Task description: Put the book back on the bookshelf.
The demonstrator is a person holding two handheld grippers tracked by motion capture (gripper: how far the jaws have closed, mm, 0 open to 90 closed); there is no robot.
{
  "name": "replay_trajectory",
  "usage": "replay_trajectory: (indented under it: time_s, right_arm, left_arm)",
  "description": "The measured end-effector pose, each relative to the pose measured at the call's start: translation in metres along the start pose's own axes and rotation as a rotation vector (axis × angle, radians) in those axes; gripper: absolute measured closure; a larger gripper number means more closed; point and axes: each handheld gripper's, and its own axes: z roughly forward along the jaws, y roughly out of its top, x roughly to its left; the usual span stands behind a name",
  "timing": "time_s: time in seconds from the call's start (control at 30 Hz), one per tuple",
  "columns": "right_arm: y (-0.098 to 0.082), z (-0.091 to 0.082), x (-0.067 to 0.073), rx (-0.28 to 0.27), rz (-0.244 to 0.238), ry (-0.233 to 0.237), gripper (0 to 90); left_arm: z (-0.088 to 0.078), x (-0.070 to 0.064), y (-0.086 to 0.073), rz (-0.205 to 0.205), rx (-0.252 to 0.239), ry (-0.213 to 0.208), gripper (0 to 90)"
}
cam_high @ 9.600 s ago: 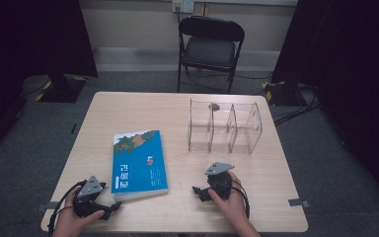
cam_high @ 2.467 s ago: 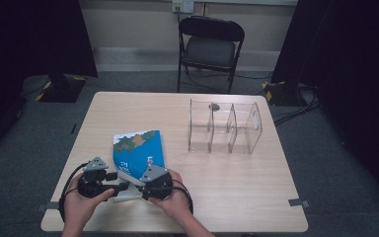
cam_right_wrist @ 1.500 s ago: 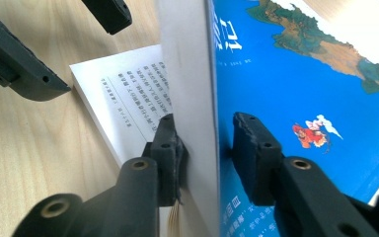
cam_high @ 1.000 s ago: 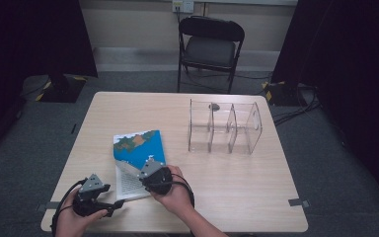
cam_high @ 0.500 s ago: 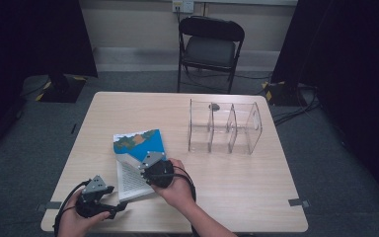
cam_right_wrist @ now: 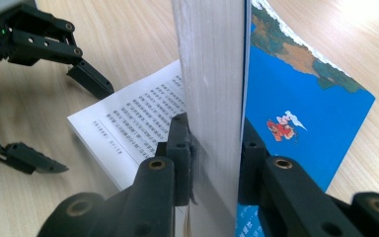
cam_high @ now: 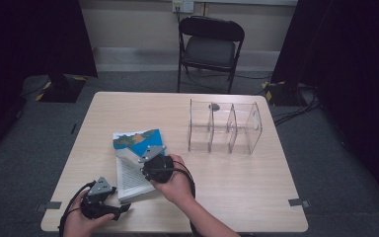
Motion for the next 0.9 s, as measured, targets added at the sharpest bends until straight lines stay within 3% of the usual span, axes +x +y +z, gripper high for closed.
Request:
replay_trajectory:
  time_s: [0.03, 0.1, 0.17, 0.2, 0.23, 0.4, 0.6, 0.73, 0.77, 0.9]
  right_arm:
    - [0.001, 0.0, 0.0, 0.004, 0.004, -0.004, 74.6]
    - [0.004, -0.002, -0.001, 0.004, 0.016, -0.001, 74.7]
    - [0.005, -0.002, -0.002, -0.001, 0.007, 0.003, 74.7]
    - [0.007, -0.003, -0.003, 0.007, 0.014, 0.003, 74.7]
    - [0.009, -0.004, -0.003, 0.012, 0.016, 0.004, 74.7]
    - [0.011, -0.006, -0.004, 0.018, 0.037, 0.008, 74.6]
    - [0.011, -0.008, -0.006, 0.01, 0.031, 0.013, 74.7]
    - [0.008, -0.005, -0.002, 0.027, 0.017, 0.016, 74.6]
    - [0.006, -0.005, -0.002, 0.027, 0.008, 0.017, 74.6]
    - [0.005, -0.003, 0.0, 0.025, 0.011, 0.018, 74.5]
  left_arm:
    - [0.001, -0.001, 0.0, -0.017, -0.011, 0.011, 15.2]
    - [0.002, -0.002, 0.0, -0.012, -0.008, 0.023, 14.8]
    - [0.004, -0.002, 0.0, 0.007, -0.016, 0.031, 14.0]
    - [0.007, -0.005, 0.0, 0.034, -0.021, 0.071, 14.4]
    - [0.007, -0.005, 0.0, 0.034, -0.021, 0.071, 14.4]
    - [0.01, -0.006, 0.004, -0.021, -0.036, 0.138, 20.2]
    - [0.01, -0.007, 0.005, -0.033, -0.029, 0.146, 24.7]
    - [0.009, -0.008, 0.009, -0.038, 0.006, 0.161, 27.4]
    - [0.007, -0.008, 0.011, -0.035, 0.033, 0.167, 28.2]
    - [0.004, -0.008, 0.012, -0.049, 0.025, 0.176, 30.5]
